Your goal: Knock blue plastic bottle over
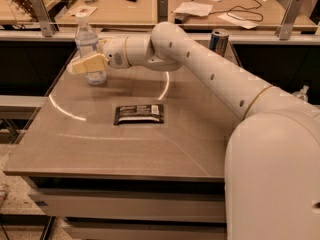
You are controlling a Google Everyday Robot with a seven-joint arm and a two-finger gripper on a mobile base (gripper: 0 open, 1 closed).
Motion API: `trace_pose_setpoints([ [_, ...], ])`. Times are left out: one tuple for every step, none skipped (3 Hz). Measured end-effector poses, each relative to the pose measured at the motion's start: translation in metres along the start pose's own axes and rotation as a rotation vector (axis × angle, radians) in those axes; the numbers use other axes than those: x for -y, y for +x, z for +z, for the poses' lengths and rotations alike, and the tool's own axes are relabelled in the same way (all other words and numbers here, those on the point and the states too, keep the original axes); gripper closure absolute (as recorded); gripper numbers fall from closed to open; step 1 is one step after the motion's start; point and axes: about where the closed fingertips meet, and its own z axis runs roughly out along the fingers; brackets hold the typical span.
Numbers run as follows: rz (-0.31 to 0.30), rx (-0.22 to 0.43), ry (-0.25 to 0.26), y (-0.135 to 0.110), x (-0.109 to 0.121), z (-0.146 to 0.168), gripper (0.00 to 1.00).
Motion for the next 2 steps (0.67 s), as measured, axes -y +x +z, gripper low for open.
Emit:
trace_pose_setpoints([
  [0.002,0.006,-0.020,0.0020,-0.0041,-0.0004,0.41],
  [-0.021,0.015,-0.017,-0.0029,-0.0054,-0.0091,0.63],
])
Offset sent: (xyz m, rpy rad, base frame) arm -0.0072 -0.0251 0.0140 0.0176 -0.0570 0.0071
